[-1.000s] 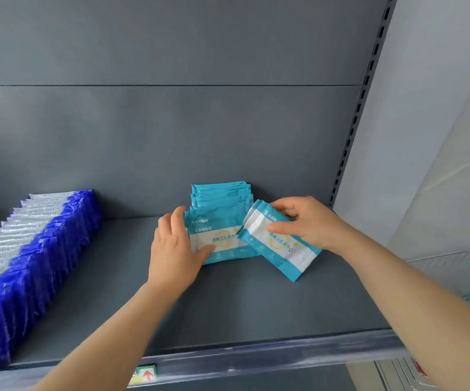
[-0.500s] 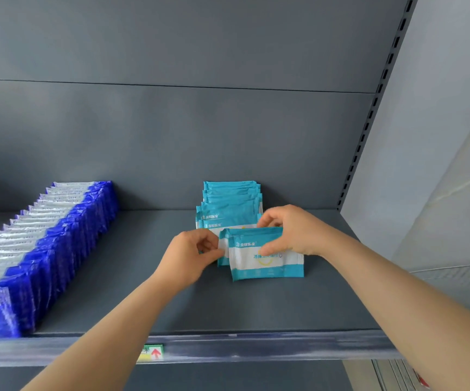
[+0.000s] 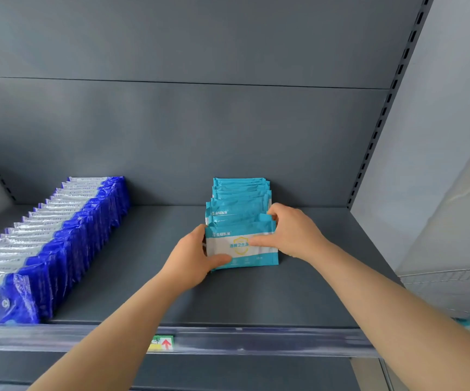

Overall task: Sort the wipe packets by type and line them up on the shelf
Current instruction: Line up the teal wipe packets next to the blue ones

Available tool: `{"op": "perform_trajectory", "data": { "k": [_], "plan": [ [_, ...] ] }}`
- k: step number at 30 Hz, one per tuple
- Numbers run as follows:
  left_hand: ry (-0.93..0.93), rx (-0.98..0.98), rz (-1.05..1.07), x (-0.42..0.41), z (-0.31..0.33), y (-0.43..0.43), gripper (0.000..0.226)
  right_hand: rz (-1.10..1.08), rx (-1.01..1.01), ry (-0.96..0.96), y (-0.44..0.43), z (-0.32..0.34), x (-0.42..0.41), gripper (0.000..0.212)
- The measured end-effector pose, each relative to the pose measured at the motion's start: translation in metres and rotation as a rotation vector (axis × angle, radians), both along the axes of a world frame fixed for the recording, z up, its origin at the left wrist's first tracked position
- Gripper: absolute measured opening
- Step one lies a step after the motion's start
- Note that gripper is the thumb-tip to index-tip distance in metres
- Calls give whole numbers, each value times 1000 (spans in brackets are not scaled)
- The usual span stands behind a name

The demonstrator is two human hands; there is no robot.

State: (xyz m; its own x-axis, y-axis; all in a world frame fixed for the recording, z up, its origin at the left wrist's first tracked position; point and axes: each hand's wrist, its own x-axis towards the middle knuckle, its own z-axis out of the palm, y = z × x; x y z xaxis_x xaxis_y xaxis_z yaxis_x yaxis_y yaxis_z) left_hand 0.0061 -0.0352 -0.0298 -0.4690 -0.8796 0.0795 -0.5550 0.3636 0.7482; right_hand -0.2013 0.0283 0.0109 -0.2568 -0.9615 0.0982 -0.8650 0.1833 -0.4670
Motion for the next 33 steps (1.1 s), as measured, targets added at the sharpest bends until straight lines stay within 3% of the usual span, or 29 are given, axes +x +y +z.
{"op": "perform_trajectory", "data": {
  "k": [4, 7, 11, 15, 20, 23, 25, 30, 33],
  "plan": [
    [-57, -22, 104, 3, -3, -5, 54, -6, 134, -52, 4, -9, -13, 80],
    [63, 76, 84, -3, 1, -11, 78, -40, 142, -114, 1, -18, -17, 97],
    [15, -43, 49, -18, 3, -19, 77, -4, 66, -196, -12, -20, -15, 81],
    [1, 1, -62, -15, 0, -18, 76, 45, 82, -259, -14, -25, -17, 80],
    [101, 183, -123, -13, 4, -22, 101, 30, 123, -344, -14, -25, -25, 113],
    [160, 198, -192, -20, -1, -27, 80, 119, 145, -384, -19, -24, -18, 92],
    [197, 215, -213, -23, -3, -28, 73, 156, 149, -389, -22, -25, -13, 94],
    [225, 251, -191, -14, -5, -33, 86, 161, 191, -425, -18, -27, -22, 92],
    [247, 286, -109, -2, -6, -37, 93, 42, 139, -395, -13, -35, -35, 113]
  ]
}}
